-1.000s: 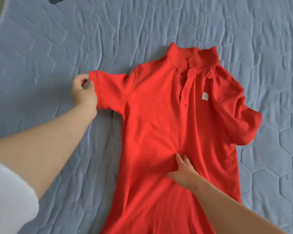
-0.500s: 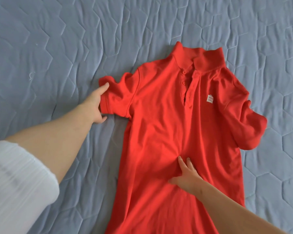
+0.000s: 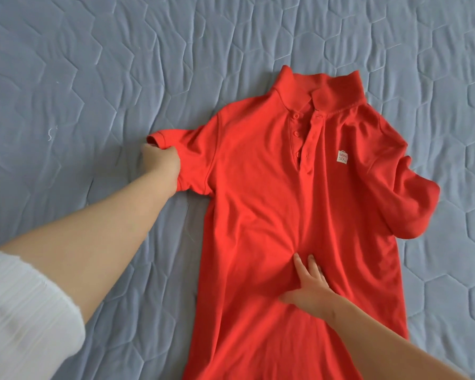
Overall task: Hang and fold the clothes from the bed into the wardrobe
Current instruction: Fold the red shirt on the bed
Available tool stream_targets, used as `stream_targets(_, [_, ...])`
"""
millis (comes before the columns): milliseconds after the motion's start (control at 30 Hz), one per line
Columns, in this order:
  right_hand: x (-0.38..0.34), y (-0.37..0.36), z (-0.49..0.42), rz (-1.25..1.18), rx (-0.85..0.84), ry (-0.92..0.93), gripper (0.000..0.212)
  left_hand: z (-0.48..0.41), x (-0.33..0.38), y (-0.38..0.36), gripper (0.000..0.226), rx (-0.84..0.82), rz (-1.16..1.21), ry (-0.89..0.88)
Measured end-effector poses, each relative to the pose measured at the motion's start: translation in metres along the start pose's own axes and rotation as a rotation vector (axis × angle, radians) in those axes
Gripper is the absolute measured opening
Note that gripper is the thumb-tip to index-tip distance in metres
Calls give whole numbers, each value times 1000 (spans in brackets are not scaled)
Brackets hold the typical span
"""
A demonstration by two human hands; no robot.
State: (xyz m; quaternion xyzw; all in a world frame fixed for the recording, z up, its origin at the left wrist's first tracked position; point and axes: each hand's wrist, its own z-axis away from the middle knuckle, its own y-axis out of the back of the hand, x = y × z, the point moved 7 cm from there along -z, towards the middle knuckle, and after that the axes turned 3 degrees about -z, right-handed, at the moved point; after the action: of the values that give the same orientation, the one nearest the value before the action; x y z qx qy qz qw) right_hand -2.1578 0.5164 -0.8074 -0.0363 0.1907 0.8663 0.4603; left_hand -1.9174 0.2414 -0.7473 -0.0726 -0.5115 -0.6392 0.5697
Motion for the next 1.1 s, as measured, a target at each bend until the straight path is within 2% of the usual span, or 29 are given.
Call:
stream_targets(100, [0, -2, -2, -15, -17, 9, 104, 34, 41, -13, 24, 73, -208, -274])
stream_targets(200, [0, 2, -2, -43, -45, 32, 100, 76, 59, -56, 15, -59, -416, -417])
stream_targets(233, [0, 5, -1, -74, -61, 47, 97, 88, 57, -75, 21, -144, -505, -436])
stream_targets(300, [-2, 21, 3, -177, -26, 101, 81, 107, 42, -107, 49, -344, -594, -385])
stream_targets(367, [4, 59, 11, -300, 227, 115, 48, 121, 23, -125, 74, -467, -632, -278])
stream_targets(433, [21, 108, 32, -445, 613, 74, 20, 135, 15, -130, 77, -401, -827, -368])
stream_targets(500, [42, 151, 49, -599, 923, 70, 15, 161, 13, -142, 73, -338, -993, -613])
stream_targets(567, [63, 182, 54, -766, 1063, 27, 26, 196, 5, -164, 75, -429, -1001, -767])
stream_targets(600, [74, 192, 50, -852, 1063, -40, 34, 210, -4, -177, 78, -515, -1002, -761])
stream_targets(667, [92, 201, 33, -1010, 929, -164, 47, 225, -21, -201, 90, -692, -1003, -616])
stream_targets(767, [90, 205, 4, -1317, 546, -76, 44, 224, -33, -221, 108, -812, -1115, -490])
stream_targets(833, [85, 209, -9, -1370, 396, -22, 43, 221, -38, -229, 113, -809, -1183, -484])
stream_targets(967, [76, 214, -18, -1464, 307, 24, 14, 223, -43, -233, 116, -772, -1204, -501])
stream_targets(1100, [79, 248, -6, -1721, 398, 170, 14, 222, -38, -232, 116, -792, -1242, -512])
